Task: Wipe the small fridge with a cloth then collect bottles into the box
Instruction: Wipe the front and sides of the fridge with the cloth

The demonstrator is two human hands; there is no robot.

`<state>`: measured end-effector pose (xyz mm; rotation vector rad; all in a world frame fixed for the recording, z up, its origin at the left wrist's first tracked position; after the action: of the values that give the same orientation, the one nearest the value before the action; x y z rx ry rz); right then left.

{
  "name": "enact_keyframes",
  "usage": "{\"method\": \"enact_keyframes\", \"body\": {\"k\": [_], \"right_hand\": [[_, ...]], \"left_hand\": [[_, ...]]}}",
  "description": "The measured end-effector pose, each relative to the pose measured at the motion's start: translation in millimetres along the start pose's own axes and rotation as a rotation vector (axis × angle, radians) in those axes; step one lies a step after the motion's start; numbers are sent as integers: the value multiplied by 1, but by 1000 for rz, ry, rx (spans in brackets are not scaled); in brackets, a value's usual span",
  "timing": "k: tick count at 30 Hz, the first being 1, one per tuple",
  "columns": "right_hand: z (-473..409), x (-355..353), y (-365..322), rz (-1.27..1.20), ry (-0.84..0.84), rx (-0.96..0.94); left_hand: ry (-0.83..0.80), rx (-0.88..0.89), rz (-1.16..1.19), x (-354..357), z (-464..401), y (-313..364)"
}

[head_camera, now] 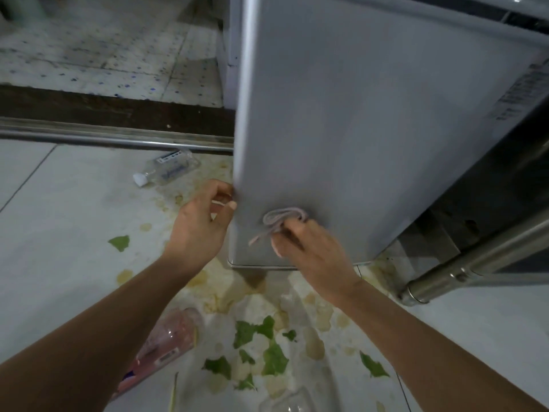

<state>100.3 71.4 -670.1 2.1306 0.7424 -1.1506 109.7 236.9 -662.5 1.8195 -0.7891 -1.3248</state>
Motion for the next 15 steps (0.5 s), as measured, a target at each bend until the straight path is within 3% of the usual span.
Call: {"method": "enact_keyframes", "body": {"k": [3, 5, 6, 11, 13, 15], "right_hand": [[-14, -43, 34, -125, 267, 266], [-12, -56, 23, -17, 471, 273], [-11, -51, 9, 10, 496, 222], [-16, 12, -61, 77, 111, -189], [-23, 4, -61, 43, 98, -226], [-37, -23, -52, 40, 230, -188]], "left_hand": [[-35, -68, 20, -10, 5, -19], [-42, -117, 25, -15, 12, -32], [-49, -136, 17, -15, 16, -37], [-90, -166, -24, -15, 30, -49], [-86, -160, -40, -24, 32, -51], [-55, -170, -44, -37, 32, -55]]}}
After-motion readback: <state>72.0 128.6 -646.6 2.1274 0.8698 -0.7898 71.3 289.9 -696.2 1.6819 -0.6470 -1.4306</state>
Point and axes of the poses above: each hand's wrist, its own z-axis away from the middle knuckle, its own x-axis out of the palm, y = z × x, the point moved 9 cm from there along -z, towards the middle knuckle, and after that the axes turned 2 degrees about -y, right-handed, at the moved point
